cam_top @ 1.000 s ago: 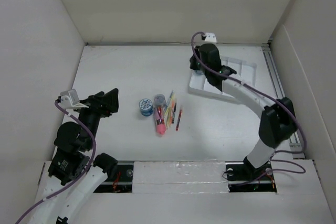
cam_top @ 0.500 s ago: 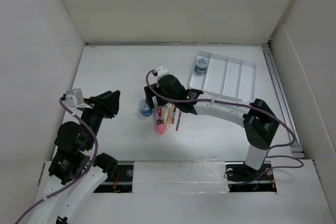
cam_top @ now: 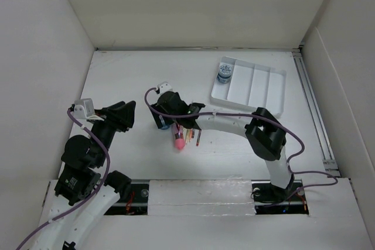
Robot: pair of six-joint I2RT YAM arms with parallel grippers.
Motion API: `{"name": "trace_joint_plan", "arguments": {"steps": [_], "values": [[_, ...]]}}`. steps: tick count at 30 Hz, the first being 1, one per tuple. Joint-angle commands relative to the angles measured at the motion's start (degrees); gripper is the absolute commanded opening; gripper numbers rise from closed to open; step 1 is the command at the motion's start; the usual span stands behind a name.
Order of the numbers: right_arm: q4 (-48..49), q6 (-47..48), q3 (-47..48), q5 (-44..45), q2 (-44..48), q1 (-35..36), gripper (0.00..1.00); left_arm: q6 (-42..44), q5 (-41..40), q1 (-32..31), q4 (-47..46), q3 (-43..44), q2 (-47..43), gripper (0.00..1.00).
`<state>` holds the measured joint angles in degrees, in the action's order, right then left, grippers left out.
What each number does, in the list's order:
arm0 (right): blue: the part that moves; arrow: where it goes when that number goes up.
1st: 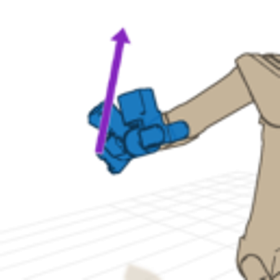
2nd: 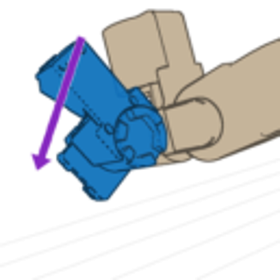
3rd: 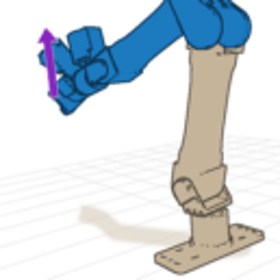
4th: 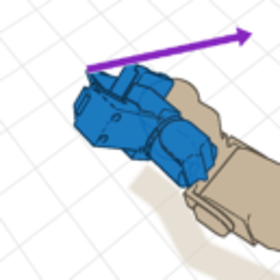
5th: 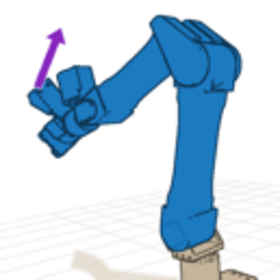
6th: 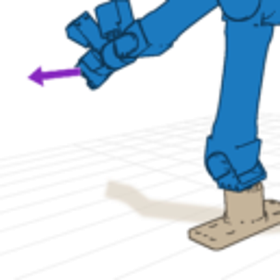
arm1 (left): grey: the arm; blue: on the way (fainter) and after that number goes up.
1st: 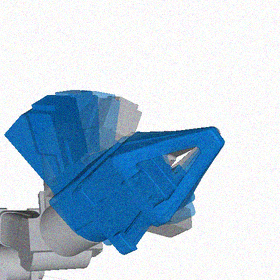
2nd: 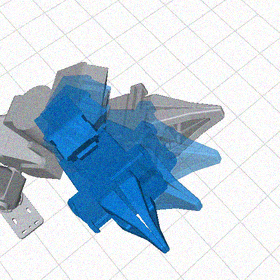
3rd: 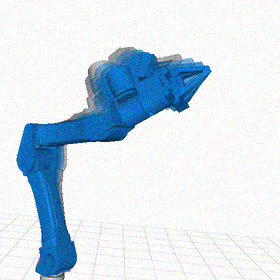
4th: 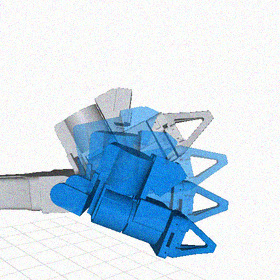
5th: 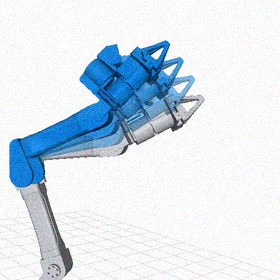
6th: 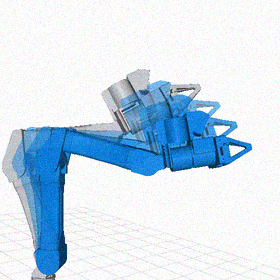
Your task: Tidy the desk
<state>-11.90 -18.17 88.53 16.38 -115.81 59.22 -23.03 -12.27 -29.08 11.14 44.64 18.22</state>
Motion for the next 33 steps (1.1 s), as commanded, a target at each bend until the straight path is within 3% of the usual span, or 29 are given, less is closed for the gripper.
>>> {"name": "trace_joint_plan", "arguments": {"steps": [1, 11, 13, 14, 15, 19, 26, 33], "values": [[0.21, -0.02, 2.96, 2.25, -1.60, -0.07, 0.89, 0.53, 0.85, 0.34, -3.14, -0.17, 0.50, 0.44], [-1.02, -0.28, 8.58, 3.13, -6.36, 1.51, 0.85, 0.44, 1.20, 0.34, -3.31, -0.26, 0.77, 0.44], [-1.37, -0.37, 9.90, 4.44, -7.32, 2.03, 0.69, 0.44, 1.20, 0.34, -3.23, -0.26, 0.85, 0.44], [-1.11, -0.37, 9.91, 5.14, -7.33, 2.04, 0.69, 0.44, 1.20, 0.34, -3.23, -0.26, 0.85, 0.44], [-0.58, -0.54, 9.82, 5.76, -6.72, 2.56, 0.60, 0.44, 1.20, 0.34, -3.23, -0.35, 0.85, 0.44], [4.60, -0.54, 6.22, 6.03, -1.63, 3.18, 0.49, 0.44, 1.46, 0.34, -3.23, -0.26, 1.03, 0.44], [11.28, -1.60, -2.38, 3.75, 11.20, 0.73, 0.48, 0.35, 1.55, 0.34, -3.40, -0.35, 1.03, 0.44], [13.22, -3.27, -8.28, 3.21, 17.55, -11.74, 0.48, 0.44, 2.43, 0.34, -3.40, -0.17, 1.03, 0.44]]}}
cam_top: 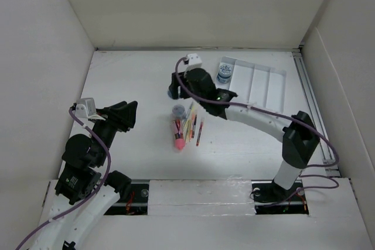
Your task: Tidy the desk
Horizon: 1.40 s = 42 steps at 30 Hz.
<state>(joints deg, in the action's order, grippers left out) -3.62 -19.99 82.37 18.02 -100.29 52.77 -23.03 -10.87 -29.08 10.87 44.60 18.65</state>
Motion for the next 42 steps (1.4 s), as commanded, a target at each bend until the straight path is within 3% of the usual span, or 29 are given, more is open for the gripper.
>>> {"name": "trace_joint_plan", "arguments": {"steps": [1, 7, 11, 28, 31, 38, 42], "values": [[4.94, -1.81, -2.56, 1.75, 2.12, -9.05, 0.48, 0.44, 1.03, 0.34, -3.14, -0.21, 0.51, 0.44], [3.80, -5.75, -4.06, -2.10, 0.37, -25.04, 0.47, 0.44, 1.47, 0.34, -3.32, -0.21, 0.33, 0.44], [3.79, -5.85, -4.06, -3.08, -0.08, -28.67, 0.47, 0.35, 1.56, 0.34, -3.23, -0.30, 0.42, 0.44], [2.21, -7.69, -3.97, -4.40, -6.50, -30.63, 0.50, 0.53, 1.73, 0.34, -3.23, -0.30, 0.68, 0.45], [2.21, -7.61, -4.14, -3.35, -6.85, -30.02, 0.54, 0.53, 1.73, 0.34, -3.32, -0.30, 0.59, 0.45], [2.39, -7.17, -5.02, -1.15, -5.97, -29.48, 0.84, 0.53, 1.73, 0.34, -3.23, -0.21, 0.59, 0.45], [2.91, -7.35, -5.99, -1.06, -4.39, -27.73, 0.88, 0.53, 1.73, 0.34, -3.32, -0.22, 0.59, 0.45]]}}
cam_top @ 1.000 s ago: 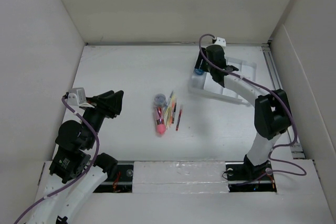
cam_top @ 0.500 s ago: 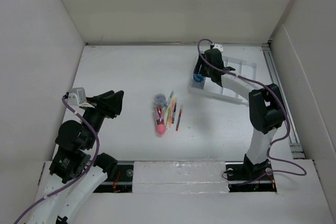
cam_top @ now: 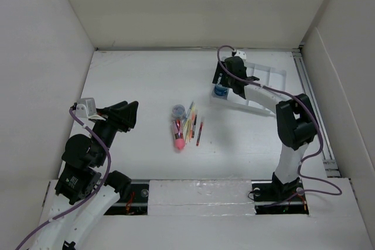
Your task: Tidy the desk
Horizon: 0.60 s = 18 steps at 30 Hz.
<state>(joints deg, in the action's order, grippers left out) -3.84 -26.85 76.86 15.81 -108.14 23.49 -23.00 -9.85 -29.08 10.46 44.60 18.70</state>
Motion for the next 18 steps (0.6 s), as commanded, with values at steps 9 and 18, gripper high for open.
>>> {"name": "trace_joint_plan", "arguments": {"steps": [9, 18], "values": [[7.87, -6.80, -11.28, -5.18, 16.46, 14.55, 0.03, 0.50, 0.62, 0.34, -3.07, -0.39, 0.29, 0.45], [8.15, -10.32, -19.55, 1.58, 16.73, 34.50, 0.48, 0.51, 0.62, 0.34, -2.81, -0.13, 0.81, 0.45]]}}
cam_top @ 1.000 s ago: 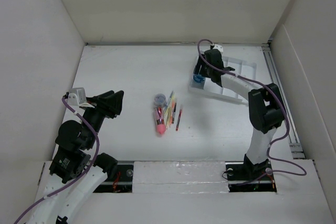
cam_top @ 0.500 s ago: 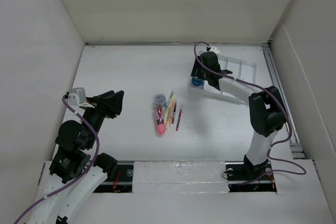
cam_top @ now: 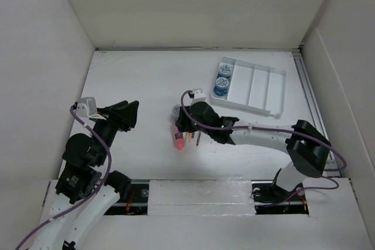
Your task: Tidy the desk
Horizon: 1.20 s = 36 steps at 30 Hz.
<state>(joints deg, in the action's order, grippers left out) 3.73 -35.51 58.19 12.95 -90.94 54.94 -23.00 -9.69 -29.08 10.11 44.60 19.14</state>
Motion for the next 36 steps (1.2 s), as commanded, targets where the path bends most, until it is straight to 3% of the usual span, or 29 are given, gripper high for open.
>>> {"name": "trace_joint_plan", "arguments": {"steps": [1, 4, 24, 25, 29, 36], "values": [[-0.73, -1.85, -0.80, 6.02, -1.25, 4.11, 0.57, 0.59, 0.47, 0.34, -2.38, -0.21, 0.29, 0.45], [-2.40, -3.16, -0.89, 8.40, -3.62, 7.46, 0.65, 0.68, 0.46, 0.34, -2.55, -0.21, -0.06, 0.45], [-3.55, -5.27, 3.77, 11.75, -14.79, 9.13, 0.61, 0.59, 1.08, 0.34, -2.64, -0.30, 0.29, 0.45], [-3.55, -5.36, 4.20, 11.75, -15.23, 9.13, 0.52, 0.59, 0.99, 0.34, -2.64, -0.30, 0.46, 0.45], [-3.55, -5.54, 4.65, 12.01, -14.63, 9.75, 0.34, 0.50, 0.99, 0.34, -2.64, -0.21, 0.29, 0.45], [-4.61, -4.92, 3.68, 11.40, -6.72, 10.98, 0.24, 0.51, 1.08, 0.34, -2.55, -0.30, 0.38, 0.45]]}}
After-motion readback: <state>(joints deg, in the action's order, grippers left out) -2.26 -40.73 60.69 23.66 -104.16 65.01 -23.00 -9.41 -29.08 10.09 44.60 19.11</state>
